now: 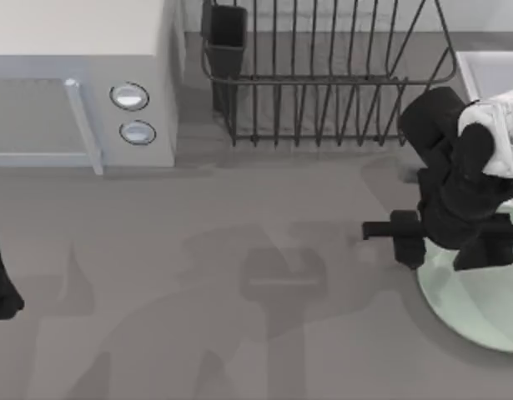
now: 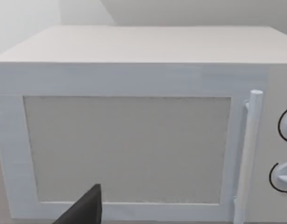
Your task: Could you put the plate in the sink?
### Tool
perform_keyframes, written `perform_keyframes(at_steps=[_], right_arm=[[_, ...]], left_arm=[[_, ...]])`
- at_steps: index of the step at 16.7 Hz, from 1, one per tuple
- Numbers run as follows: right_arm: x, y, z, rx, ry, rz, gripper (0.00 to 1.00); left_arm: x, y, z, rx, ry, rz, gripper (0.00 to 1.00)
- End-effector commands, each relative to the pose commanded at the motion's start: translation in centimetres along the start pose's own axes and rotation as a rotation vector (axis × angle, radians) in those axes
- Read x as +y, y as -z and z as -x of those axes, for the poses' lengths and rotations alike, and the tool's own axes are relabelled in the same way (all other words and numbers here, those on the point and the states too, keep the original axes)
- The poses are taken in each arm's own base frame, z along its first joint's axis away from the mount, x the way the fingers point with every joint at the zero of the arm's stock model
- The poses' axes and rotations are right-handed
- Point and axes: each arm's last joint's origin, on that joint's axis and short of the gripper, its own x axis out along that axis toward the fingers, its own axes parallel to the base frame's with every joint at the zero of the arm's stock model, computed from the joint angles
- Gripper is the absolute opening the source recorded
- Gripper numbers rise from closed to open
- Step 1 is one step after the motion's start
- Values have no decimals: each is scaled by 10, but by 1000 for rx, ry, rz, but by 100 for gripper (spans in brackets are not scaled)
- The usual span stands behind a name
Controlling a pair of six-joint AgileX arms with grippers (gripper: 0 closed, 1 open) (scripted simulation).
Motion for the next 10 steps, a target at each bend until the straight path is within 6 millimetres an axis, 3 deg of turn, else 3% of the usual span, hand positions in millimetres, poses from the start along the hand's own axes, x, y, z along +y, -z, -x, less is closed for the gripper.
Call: perform_keyframes(at_steps=[2,3,10], right_arm=[[0,0,0,0,0,0,2],[0,0,0,0,0,0,0],[0,0,0,0,0,0,0]], left_arm=[[0,0,0,0,0,0,100],[0,0,0,0,0,0,100],[0,0,0,0,0,0,100]])
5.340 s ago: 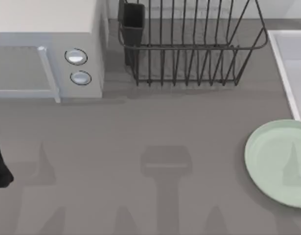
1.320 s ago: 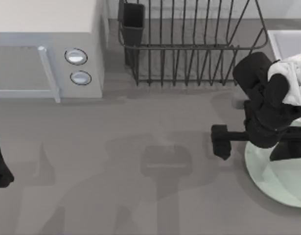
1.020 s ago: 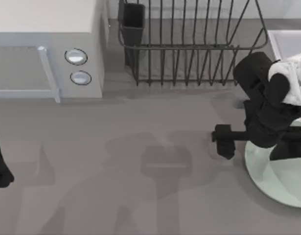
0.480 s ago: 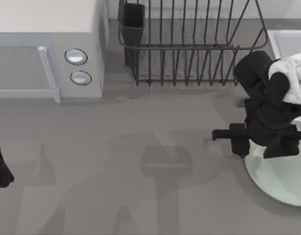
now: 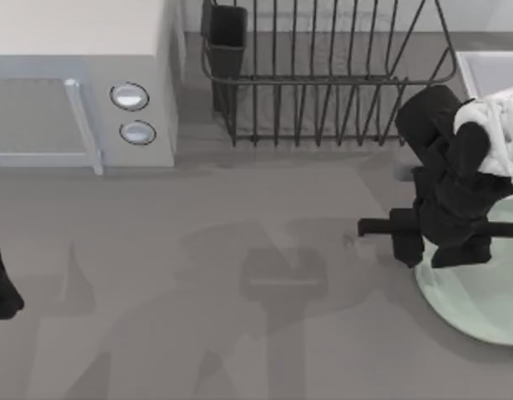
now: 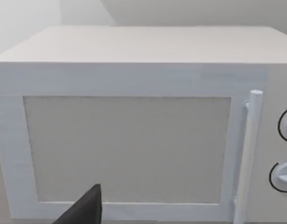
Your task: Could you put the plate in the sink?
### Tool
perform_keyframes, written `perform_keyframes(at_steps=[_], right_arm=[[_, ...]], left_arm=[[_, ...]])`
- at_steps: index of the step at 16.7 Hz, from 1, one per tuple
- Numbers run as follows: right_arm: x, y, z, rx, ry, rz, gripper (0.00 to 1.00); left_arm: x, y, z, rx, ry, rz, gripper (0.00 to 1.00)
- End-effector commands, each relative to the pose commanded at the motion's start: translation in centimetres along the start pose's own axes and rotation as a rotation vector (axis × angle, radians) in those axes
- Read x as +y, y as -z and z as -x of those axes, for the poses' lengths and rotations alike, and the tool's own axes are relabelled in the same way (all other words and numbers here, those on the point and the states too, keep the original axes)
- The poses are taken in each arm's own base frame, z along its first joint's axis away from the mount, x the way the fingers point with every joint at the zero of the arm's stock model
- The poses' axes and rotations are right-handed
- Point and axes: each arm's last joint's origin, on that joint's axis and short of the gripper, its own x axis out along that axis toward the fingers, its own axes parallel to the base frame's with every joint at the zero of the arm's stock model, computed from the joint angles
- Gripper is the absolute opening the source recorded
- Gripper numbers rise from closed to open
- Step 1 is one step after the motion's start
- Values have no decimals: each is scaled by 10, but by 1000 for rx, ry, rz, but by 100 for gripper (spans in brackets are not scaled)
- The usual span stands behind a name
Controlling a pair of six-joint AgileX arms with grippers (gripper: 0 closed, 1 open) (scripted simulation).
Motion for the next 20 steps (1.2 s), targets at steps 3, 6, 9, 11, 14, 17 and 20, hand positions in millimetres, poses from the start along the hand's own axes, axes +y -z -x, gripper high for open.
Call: perform_keyframes(at_steps=[3,6,9,11,14,17,20], right_arm=[[0,-8,31,-92,-36,-10,0],[5,-19,49,-81,-31,-10,0],[13,-33,92,-71,-27,-10,0],[17,-39,134,-66,-25,-10,0],[14,-34,203,-68,-26,-10,0],[6,-20,251,-81,-31,-10,0],[-1,-8,276,-93,-36,-10,0]], left_arm=[[0,0,0,0,0,0,100],[0,0,0,0,0,0,100],[0,0,0,0,0,0,100],[0,0,0,0,0,0,100],[0,0,0,0,0,0,100],[0,0,0,0,0,0,100],[0,0,0,0,0,0,100]])
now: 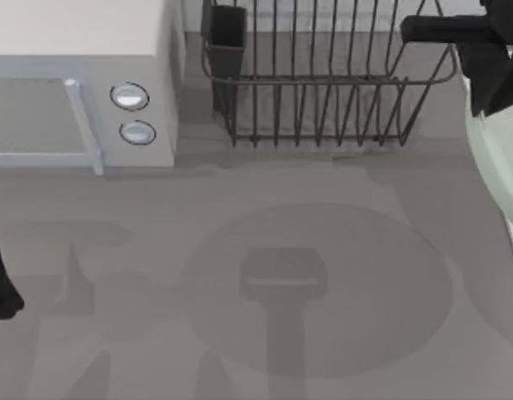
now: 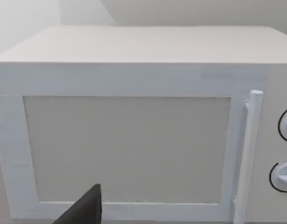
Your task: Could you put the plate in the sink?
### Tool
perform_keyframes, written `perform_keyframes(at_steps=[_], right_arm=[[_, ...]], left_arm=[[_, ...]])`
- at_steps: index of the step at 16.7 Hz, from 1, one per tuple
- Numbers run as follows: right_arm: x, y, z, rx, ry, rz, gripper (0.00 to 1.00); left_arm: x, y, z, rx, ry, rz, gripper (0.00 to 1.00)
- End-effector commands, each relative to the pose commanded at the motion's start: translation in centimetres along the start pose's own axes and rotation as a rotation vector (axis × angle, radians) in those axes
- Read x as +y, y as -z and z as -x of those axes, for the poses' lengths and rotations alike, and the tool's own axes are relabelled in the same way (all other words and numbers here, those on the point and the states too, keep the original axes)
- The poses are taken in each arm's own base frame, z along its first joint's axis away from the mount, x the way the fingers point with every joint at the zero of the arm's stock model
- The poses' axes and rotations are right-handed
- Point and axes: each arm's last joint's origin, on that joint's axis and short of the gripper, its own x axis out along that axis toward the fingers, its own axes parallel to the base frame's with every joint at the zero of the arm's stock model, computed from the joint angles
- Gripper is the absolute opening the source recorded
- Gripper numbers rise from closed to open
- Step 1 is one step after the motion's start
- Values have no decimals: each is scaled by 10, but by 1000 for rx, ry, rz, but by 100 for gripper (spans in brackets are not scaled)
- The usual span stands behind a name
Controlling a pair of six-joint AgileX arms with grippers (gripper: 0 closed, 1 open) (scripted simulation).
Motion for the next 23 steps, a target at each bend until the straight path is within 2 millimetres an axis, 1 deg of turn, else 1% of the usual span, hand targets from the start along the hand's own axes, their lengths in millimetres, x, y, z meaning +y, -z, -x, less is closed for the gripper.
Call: perform_keyframes(at_steps=[1,5,7,9,11,13,14,16,17,19,20,21,22,23], right_arm=[[-1,1,3,-2,-1,0,0],[1,1,1,1,0,4,0],[-1,-3,-1,3,2,4,0],[-8,-20,-8,11,9,5,0],[-22,-48,-22,22,18,6,0],[-43,-84,-46,38,27,7,0],[-57,-103,-64,52,31,8,0],[-90,-135,-102,77,37,9,0],[-109,-147,-117,82,37,9,0],[-143,-161,-142,88,37,10,0],[-157,-165,-150,89,37,10,0],[-168,-167,-157,90,37,10,0],[-175,-169,-160,90,37,10,0],[-177,-169,-162,90,37,10,0]], left_arm=[[0,0,0,0,0,0,100],[0,0,0,0,0,0,100],[0,0,0,0,0,0,100],[0,0,0,0,0,0,100],[0,0,0,0,0,0,100],[0,0,0,0,0,0,100],[0,0,0,0,0,0,100],[0,0,0,0,0,0,100],[0,0,0,0,0,0,100],[0,0,0,0,0,0,100],[0,0,0,0,0,0,100],[0,0,0,0,0,0,100],[0,0,0,0,0,0,100],[0,0,0,0,0,0,100]])
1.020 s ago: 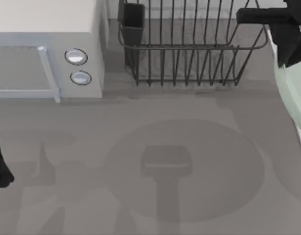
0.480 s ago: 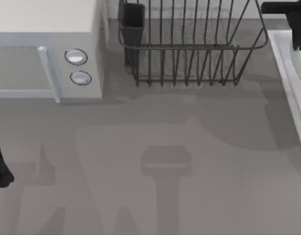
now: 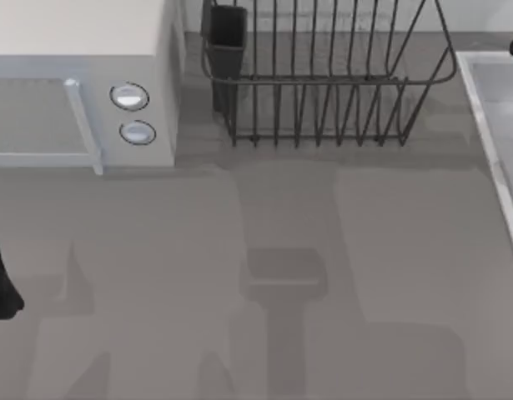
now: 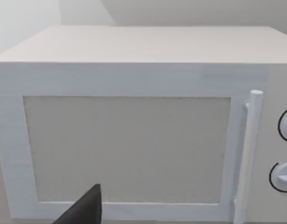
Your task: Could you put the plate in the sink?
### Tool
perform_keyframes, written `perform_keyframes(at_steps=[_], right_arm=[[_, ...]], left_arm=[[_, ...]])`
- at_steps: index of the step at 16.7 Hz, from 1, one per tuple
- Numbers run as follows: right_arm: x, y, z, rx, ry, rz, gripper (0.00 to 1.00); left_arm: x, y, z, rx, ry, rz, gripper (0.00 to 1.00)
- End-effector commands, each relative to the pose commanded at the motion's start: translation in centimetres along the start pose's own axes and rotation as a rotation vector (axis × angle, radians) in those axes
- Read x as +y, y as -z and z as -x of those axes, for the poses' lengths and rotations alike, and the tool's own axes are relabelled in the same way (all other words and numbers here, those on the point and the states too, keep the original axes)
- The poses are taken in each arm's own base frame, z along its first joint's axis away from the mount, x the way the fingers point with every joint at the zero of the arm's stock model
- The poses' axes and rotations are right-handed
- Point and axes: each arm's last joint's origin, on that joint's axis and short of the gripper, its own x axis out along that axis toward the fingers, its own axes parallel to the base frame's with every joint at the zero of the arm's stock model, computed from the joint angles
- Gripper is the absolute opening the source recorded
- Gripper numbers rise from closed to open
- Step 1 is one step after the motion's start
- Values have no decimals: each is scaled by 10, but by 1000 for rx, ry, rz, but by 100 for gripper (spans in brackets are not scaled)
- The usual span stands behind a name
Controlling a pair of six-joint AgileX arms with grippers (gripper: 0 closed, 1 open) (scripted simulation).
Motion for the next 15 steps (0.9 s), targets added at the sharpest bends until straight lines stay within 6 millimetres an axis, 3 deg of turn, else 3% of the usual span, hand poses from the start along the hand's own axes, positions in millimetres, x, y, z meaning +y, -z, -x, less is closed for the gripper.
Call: perform_keyframes(at_steps=[3,15], right_arm=[[0,0,0,0,0,0,0],[0,0,0,0,0,0,90]], left_arm=[[0,0,0,0,0,0,100],[0,0,0,0,0,0,100]])
